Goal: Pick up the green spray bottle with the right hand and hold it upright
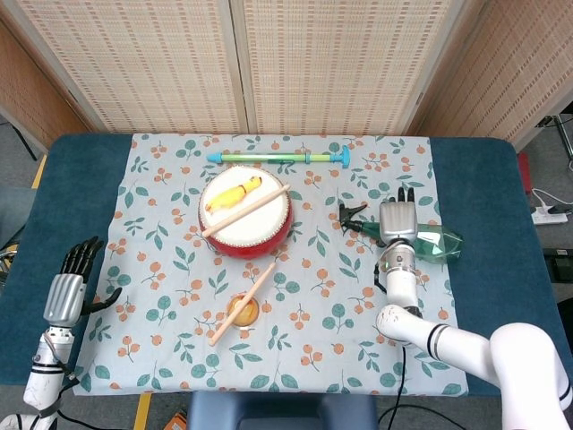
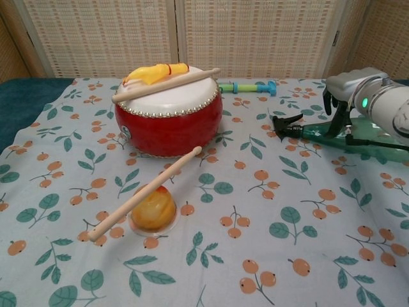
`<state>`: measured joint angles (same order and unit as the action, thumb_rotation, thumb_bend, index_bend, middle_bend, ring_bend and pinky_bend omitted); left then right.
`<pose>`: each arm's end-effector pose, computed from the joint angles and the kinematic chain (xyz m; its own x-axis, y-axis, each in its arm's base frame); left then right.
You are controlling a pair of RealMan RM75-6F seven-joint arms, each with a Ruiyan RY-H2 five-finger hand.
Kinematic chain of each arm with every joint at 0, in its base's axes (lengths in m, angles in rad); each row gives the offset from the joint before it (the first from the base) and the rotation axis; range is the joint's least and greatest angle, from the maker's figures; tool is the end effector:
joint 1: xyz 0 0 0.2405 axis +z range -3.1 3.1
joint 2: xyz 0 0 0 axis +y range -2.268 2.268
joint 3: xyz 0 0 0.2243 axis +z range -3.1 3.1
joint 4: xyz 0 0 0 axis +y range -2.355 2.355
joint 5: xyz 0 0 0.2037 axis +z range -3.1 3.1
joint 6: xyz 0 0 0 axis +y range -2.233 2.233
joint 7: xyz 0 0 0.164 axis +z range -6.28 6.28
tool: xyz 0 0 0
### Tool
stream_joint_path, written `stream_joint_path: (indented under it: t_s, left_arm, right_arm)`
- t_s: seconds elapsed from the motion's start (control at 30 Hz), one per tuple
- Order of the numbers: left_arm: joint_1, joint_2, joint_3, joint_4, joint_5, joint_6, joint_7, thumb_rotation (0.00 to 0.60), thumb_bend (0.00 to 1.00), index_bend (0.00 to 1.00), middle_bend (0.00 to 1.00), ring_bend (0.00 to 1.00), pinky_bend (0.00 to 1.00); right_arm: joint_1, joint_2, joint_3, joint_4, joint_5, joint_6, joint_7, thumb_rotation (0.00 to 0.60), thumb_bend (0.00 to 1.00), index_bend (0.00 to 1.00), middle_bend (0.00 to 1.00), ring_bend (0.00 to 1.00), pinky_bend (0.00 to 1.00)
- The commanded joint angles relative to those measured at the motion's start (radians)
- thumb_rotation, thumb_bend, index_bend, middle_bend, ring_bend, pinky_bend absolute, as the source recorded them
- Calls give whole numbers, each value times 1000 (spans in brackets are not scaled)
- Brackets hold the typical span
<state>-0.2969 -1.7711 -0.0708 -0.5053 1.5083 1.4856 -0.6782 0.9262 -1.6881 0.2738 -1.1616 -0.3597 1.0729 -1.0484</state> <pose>-0.3276 0.2775 0.0740 0.1627 -0.0902 0.9825 0.9709 -0.1630 -0.1757 -0.1784 -0.4108 0.0042 0.7159 -0.3155 0.6229 -0.6305 0.0913 0.7708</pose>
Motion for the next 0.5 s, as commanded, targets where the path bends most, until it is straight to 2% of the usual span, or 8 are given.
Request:
stream_joint_path:
  t_s: [0.03,0.5]
  left_arm:
    - [0,-1,-5,7,-6,-4,-12,600,224,0,0,0,28]
    - [-3,-10,-8,27,-7,-2,-28,600,224,0,0,0,28]
  right_arm:
    - [0,4,4,2,4,-3,-2,600,0,395,272,8,0]
    - [13,-55,5,117,32,-73,-9,600,0,331,272,7,0]
